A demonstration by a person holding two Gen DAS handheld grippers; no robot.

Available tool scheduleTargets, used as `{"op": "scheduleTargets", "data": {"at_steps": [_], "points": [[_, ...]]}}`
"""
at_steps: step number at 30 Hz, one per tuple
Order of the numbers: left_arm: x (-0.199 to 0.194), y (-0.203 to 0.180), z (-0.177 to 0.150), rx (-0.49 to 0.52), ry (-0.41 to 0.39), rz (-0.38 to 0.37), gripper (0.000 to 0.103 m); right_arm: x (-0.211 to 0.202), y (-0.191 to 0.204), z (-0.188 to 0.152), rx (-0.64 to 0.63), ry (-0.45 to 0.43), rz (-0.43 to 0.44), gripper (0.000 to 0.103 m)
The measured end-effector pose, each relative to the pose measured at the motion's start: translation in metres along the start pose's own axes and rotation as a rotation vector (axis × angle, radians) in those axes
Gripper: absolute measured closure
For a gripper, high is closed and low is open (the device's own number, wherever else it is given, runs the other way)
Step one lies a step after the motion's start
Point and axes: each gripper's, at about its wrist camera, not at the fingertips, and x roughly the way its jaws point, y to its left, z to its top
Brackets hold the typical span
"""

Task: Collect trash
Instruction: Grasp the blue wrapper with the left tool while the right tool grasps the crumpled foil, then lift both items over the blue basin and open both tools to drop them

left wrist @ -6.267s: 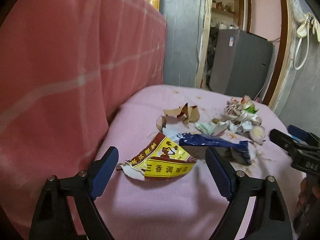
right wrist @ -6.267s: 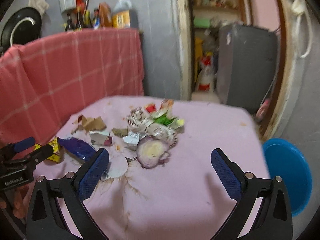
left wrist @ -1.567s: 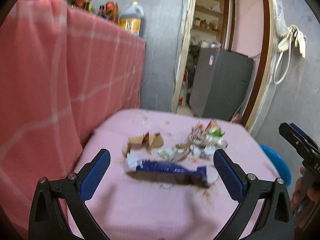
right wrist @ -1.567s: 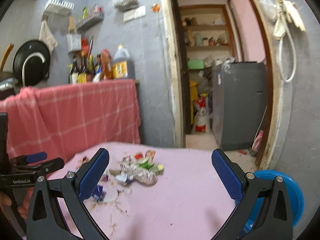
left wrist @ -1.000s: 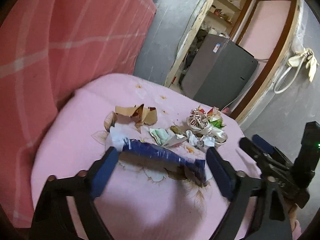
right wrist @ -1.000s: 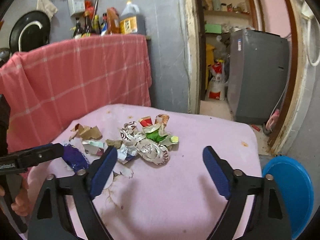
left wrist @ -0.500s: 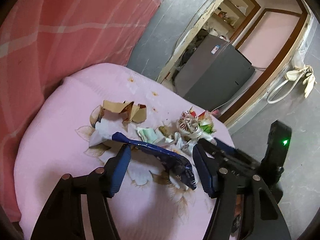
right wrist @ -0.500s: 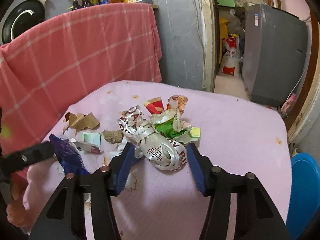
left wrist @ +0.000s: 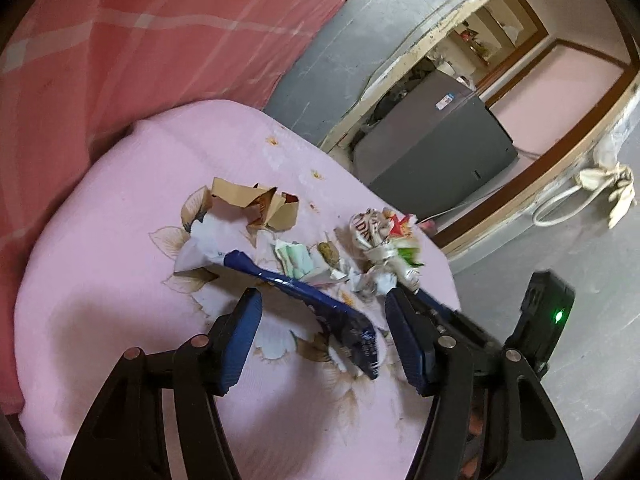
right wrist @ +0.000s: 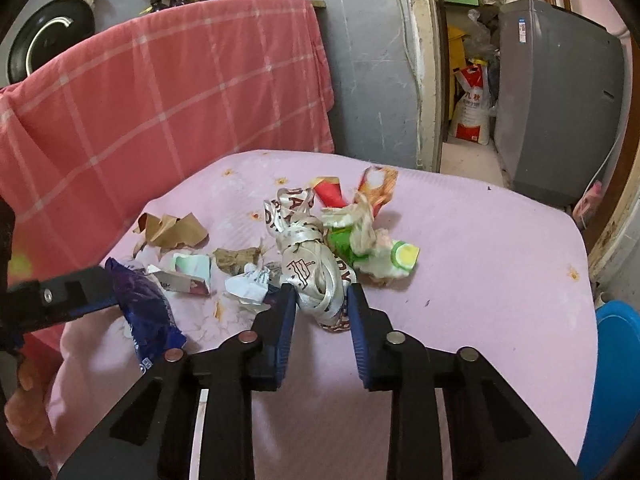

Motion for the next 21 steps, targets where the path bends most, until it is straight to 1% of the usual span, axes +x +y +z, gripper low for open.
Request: {"op": "scheduleTargets", "data": {"at_steps": [3, 4, 5, 8, 9, 10, 13, 18, 21], "points": [[0.001, -0.002, 0.004, -0.022, -0.001, 0.010, 0.045, -0.002, 0.002, -0.003, -0.011, -0.004, 0.001, 0.087], [0.002, -0.002, 0.006, -0.032, 0.005, 0.023, 0.045, -0.002, 0.003, -0.003, -0.012, -0.005, 0.001, 0.088], [0.004, -0.003, 0.007, -0.041, 0.013, 0.053, 0.045, -0.003, 0.004, -0.004, -0.012, -0.009, 0.002, 0.089], [0.009, -0.001, 0.010, -0.069, 0.034, 0.072, 0.046, -0.006, 0.004, -0.005, -0.012, -0.022, 0.014, 0.092], [0.011, 0.001, 0.011, -0.077, 0.038, 0.078, 0.053, -0.008, 0.005, -0.006, -0.013, -0.026, 0.017, 0.092], [0.012, 0.002, 0.011, -0.079, 0.043, 0.075, 0.065, -0.009, 0.005, -0.007, -0.014, -0.030, 0.021, 0.092], [0.015, 0.005, 0.007, -0.088, 0.070, 0.068, 0.079, -0.018, 0.005, -0.012, -0.008, -0.047, 0.032, 0.093], [0.008, 0.002, 0.000, -0.072, 0.058, 0.063, 0.093, -0.037, 0.005, -0.022, 0.018, -0.101, 0.063, 0.093], [0.003, -0.003, -0.006, -0.043, 0.044, 0.066, 0.097, -0.053, 0.008, -0.030, 0.017, -0.148, 0.066, 0.093]]}}
